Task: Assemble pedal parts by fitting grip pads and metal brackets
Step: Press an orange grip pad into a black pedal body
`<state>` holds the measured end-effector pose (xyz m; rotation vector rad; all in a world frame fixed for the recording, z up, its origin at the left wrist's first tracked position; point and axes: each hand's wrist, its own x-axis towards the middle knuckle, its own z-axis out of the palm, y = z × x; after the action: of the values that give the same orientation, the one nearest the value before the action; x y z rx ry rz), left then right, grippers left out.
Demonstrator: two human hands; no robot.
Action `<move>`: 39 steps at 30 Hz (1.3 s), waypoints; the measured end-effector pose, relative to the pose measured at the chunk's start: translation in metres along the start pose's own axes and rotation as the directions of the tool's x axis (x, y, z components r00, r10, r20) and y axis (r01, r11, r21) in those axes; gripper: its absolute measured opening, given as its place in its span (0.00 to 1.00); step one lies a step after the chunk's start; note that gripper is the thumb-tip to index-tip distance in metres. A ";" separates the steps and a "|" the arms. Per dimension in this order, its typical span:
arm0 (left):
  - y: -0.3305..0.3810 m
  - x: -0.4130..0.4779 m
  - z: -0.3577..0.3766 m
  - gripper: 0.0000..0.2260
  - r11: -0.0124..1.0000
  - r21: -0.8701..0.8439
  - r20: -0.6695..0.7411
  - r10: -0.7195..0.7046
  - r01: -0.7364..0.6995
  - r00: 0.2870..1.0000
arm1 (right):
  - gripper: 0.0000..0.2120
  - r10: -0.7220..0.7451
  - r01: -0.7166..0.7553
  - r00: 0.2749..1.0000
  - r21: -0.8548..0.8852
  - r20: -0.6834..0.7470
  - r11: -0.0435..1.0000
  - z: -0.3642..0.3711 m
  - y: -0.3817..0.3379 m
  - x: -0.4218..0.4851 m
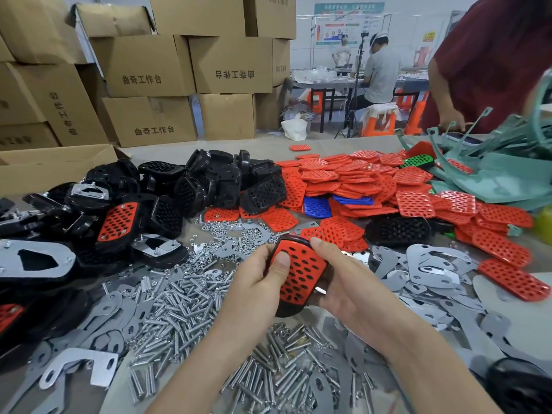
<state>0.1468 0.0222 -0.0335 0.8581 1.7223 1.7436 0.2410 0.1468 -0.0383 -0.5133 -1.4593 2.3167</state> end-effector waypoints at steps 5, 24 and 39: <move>-0.001 -0.002 0.001 0.09 1.000 -0.030 0.016 0.010 -0.010 1.000 | 0.22 0.040 -0.041 0.997 0.020 0.059 0.999 -0.003 0.000 -0.002; -0.003 0.006 0.005 0.15 0.992 -0.020 -0.110 0.120 -0.123 0.987 | 0.17 -0.274 0.236 0.960 -0.362 -0.057 0.902 0.007 0.009 -0.003; 0.000 0.006 0.001 0.15 0.989 -0.046 -0.081 0.137 -0.140 0.987 | 0.12 -0.378 0.365 0.925 -0.369 0.038 0.855 0.009 0.009 -0.005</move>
<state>0.1439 0.0273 -0.0334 0.9183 1.6944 1.9268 0.2400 0.1344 -0.0424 -0.3259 -1.8073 1.7326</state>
